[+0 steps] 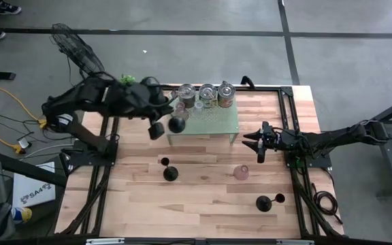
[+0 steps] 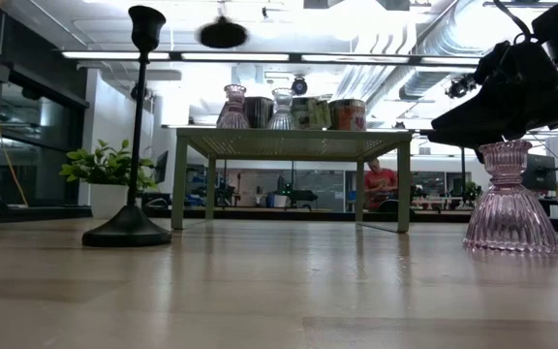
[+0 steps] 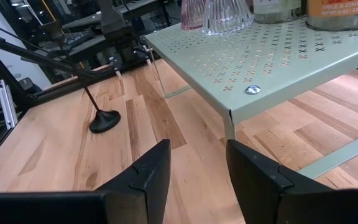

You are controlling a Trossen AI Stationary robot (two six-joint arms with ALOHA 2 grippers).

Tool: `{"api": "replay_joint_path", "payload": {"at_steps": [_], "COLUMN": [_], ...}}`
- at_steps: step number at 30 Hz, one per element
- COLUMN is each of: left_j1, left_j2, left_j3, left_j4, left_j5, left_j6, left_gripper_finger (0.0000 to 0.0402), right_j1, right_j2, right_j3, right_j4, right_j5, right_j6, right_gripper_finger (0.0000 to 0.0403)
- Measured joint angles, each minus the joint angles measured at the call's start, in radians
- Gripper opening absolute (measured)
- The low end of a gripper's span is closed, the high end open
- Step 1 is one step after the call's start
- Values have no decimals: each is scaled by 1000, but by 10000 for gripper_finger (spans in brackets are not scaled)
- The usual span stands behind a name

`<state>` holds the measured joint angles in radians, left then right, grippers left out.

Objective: Pick & Place candle stick holders
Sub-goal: Put the left black candle holder on the shelf

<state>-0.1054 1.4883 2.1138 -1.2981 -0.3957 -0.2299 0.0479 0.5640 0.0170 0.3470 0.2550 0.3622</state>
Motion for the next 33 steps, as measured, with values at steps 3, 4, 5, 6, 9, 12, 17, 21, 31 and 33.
{"api": "replay_joint_path", "payload": {"at_steps": [3, 4, 5, 6, 9, 12, 17, 21, 31, 33], "left_j1": [44, 57, 71, 83, 116, 152, 191, 204, 224, 237], "left_j2": [22, 36, 45, 50, 92, 120, 171, 200, 246, 252], "left_j3": [-1, -1, 1, 1, 1, -2, 0, -1, 1, 0], "left_j4": [27, 28, 42, 54, 53, 42, 57, 76, 132, 129], "left_j5": [67, 92, 112, 135, 188, 213, 230, 252, 268, 269], "left_j6": [73, 100, 127, 154, 203, 209, 200, 200, 202, 202], "left_gripper_finger": [6, 6, 6, 6, 6, 6, 6, 6, 6, 6], "right_j1": [0, 0, 0, 0, 0, 0, 0, 0, 0, 0], "right_j2": [0, 0, 0, 0, 2, 4, 8, 11, 15, 15], "right_j3": [0, 0, 0, 0, 0, 0, 0, 0, 0, 0], "right_j4": [0, -1, 0, 0, -1, 0, -1, 0, -1, 0], "right_j5": [0, 0, 0, 0, 0, 0, 0, 0, 0, 0], "right_j6": [0, 0, 0, 0, 0, 0, 0, 0, 0, 0], "right_gripper_finger": [148, 148, 148, 148, 148, 148, 148, 148, 148, 148]}}
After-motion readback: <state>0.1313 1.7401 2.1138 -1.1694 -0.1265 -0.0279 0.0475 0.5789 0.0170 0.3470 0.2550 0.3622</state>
